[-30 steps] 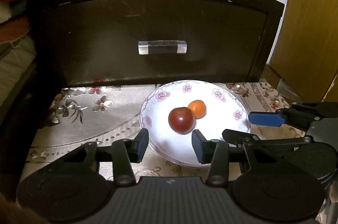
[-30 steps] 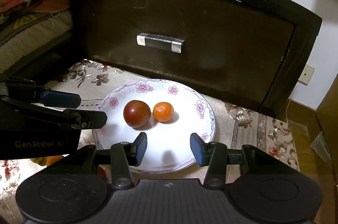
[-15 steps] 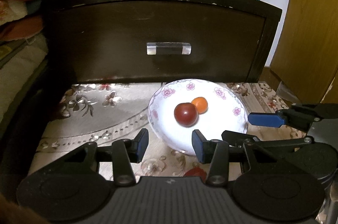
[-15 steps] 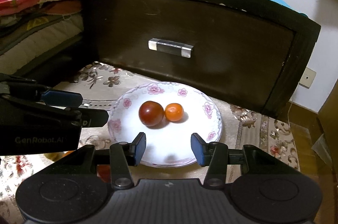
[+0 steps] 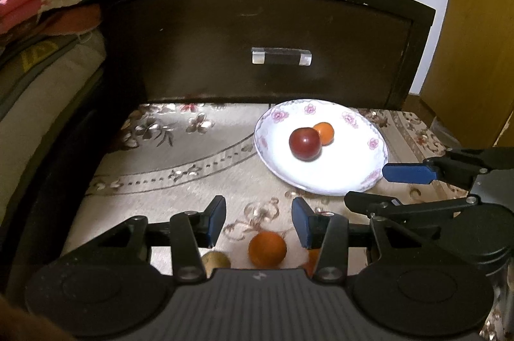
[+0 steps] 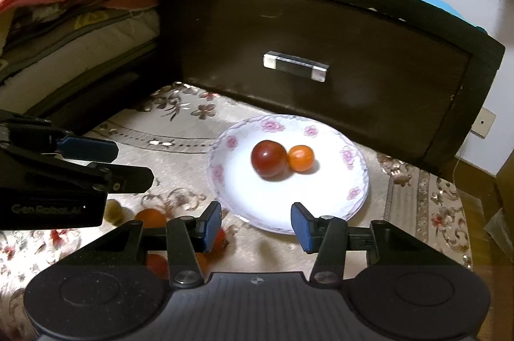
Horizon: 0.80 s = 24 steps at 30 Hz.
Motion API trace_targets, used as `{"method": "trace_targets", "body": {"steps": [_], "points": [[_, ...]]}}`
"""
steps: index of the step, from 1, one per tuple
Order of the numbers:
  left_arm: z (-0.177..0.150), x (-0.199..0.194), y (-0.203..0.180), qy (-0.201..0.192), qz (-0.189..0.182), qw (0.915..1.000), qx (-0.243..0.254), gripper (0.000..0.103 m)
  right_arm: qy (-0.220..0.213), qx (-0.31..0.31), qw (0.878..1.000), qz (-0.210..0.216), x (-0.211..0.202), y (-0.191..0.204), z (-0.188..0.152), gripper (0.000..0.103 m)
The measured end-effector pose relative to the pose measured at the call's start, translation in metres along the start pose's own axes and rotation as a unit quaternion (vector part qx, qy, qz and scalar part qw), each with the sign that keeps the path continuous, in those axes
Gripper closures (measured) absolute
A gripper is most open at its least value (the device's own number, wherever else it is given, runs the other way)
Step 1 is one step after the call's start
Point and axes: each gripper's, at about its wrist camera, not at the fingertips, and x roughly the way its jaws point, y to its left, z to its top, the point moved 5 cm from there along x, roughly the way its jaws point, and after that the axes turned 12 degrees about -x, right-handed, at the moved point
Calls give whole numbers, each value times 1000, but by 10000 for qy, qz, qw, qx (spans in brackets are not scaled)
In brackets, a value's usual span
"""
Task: Organize fruits
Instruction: 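Lift both open tools from the bowl and move back to the fruits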
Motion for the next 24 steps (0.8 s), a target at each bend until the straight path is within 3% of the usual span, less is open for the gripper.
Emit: {"method": "trace_targets", "body": {"steps": [11,24], "points": [[-27,-11,10,425,102,9984,364,51,138,-16,9997,201,-7,13,-12,56],[-47,-4,14,760,6,9949,662,49,467,-287,9953,794,8,36,-29,56]]}}
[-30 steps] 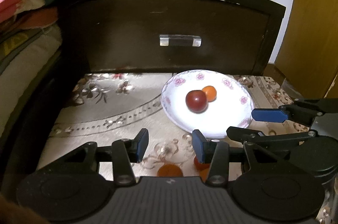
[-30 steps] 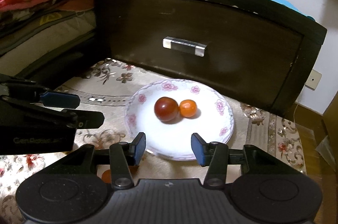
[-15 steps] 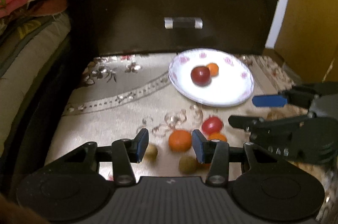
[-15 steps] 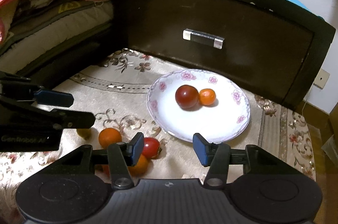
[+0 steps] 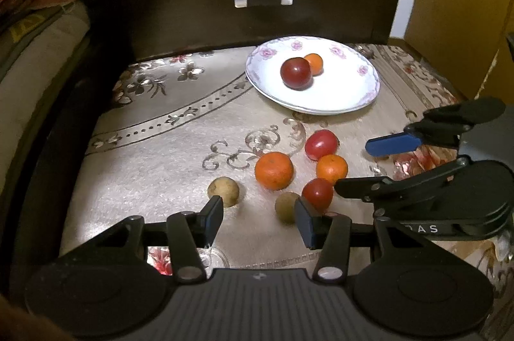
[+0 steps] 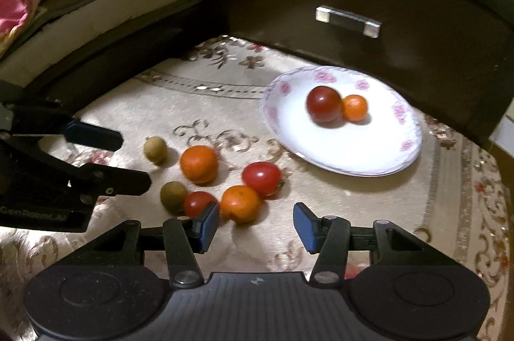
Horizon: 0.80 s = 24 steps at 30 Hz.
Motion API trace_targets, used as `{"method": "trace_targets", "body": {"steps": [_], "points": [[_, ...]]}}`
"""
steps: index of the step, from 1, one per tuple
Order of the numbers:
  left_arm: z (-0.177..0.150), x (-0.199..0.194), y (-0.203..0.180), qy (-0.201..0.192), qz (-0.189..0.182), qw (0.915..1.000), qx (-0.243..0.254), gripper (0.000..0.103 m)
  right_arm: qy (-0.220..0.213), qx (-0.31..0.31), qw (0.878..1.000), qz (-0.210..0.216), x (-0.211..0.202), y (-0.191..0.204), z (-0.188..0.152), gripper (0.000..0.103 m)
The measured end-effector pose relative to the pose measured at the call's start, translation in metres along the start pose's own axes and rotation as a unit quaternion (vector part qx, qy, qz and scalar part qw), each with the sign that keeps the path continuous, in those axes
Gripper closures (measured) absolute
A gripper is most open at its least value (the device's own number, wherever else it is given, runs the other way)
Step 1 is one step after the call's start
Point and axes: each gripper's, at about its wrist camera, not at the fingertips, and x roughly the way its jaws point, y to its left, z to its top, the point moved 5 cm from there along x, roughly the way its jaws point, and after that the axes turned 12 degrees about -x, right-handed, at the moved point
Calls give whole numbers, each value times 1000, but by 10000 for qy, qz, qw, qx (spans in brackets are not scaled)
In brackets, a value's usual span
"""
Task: Organize fruits
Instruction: 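Lift both open tools from the bowl and move back to the fruits, then grasp a small brown round fruit with the left tool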
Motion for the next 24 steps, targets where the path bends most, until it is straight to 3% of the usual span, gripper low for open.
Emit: {"method": "trace_targets", "body": {"steps": [16,24], "points": [[-7,29,-16,79,-252,9989,384,50,193,-16,9996,181,8,-6,-6,56],[-5,30,-20,94,-472,9980,415,62,274,67,9994,179,11,-14,-8,56]]}}
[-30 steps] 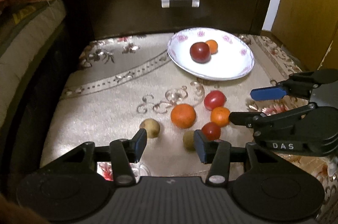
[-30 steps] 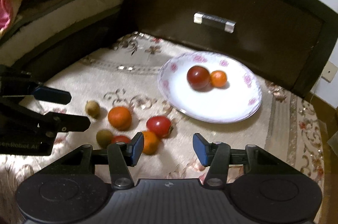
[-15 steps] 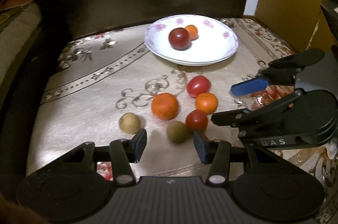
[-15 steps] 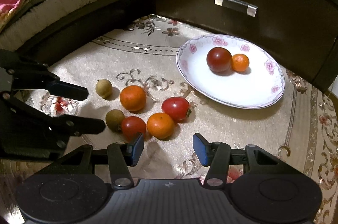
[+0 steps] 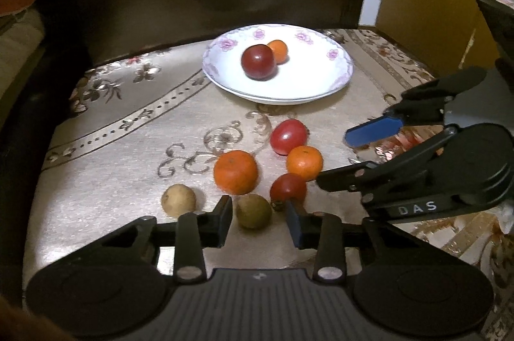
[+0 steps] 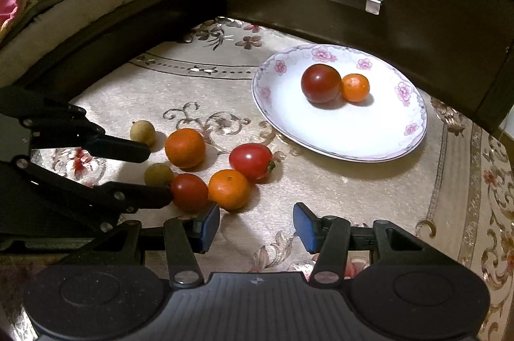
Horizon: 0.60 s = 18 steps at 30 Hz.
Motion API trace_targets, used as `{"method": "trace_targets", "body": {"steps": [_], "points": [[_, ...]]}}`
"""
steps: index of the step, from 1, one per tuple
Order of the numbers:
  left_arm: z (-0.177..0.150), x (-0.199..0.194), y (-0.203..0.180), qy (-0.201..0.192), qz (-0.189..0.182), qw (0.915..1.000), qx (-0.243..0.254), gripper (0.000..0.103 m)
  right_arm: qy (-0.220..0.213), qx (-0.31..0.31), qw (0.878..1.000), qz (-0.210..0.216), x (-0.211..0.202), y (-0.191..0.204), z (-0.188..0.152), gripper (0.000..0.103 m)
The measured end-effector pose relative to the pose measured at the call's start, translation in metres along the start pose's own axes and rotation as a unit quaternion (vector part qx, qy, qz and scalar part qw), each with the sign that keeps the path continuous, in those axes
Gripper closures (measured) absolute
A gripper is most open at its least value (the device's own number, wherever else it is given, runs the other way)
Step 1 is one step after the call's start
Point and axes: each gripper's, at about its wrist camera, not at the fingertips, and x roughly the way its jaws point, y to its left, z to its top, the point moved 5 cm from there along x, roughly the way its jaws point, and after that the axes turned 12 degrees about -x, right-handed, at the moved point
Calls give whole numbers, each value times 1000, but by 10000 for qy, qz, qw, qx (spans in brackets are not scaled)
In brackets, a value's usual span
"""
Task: Organize fruits
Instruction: 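Grasp a small brown round fruit with the left tool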
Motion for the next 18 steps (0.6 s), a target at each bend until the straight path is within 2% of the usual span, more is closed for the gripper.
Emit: {"method": "trace_targets", "body": {"steps": [8,18], "points": [[-3,1,3,173,-12,9998,95,67,0,-87,9999,87,-3,1,1,56],[-1,15,6,106,172,9997,117,69,67,-218,9995,239,-1,8,1,56]]}}
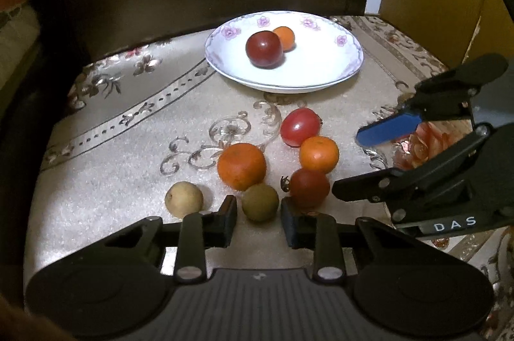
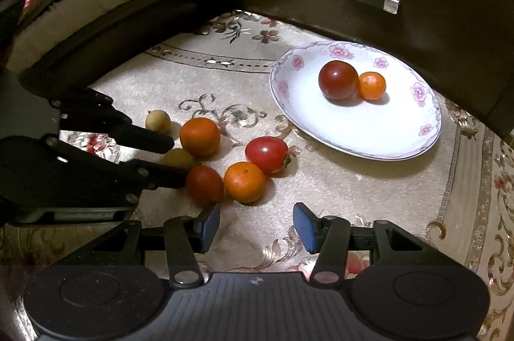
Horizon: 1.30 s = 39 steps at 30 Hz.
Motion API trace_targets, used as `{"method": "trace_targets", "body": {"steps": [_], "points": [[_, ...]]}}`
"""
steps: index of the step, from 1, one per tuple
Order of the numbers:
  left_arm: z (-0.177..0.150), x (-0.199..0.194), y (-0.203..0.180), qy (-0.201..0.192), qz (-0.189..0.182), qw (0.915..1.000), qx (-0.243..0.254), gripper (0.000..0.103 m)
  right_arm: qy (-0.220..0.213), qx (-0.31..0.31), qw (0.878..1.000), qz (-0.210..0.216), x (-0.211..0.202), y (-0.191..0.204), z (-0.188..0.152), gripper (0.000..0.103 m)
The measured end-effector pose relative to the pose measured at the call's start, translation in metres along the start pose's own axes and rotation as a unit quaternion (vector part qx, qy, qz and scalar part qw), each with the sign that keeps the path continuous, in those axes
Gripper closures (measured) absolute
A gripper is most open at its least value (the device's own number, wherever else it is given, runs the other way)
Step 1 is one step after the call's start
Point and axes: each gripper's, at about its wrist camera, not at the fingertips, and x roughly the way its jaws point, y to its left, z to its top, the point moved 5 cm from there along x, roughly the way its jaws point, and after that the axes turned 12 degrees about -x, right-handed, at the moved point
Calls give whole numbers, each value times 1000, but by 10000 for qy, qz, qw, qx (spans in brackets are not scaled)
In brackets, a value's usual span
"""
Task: Organize fruits
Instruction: 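Grasp a small brown round fruit with the left tool, then grasp a red cherry tomato with the right tool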
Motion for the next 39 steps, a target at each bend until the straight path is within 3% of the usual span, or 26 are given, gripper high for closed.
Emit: {"method": "trace_targets", "body": {"steps": [8,15,23,39], "points": [[0,-3,-1,38,25,10000,0,73,-11,-32,10000,92,-1,2,1,56],[-4,-12,5,181,127,9998,-15,73,-19,-73,9990,430,-1,13,3,58],[-3,-19,15,204,266,9993,-177,73,-155,-54,9976,671,9,22,9,73],[-5,-15,24,320,348,9982,-374,73,-356,-323,9975,517,20,24,16,73]]}}
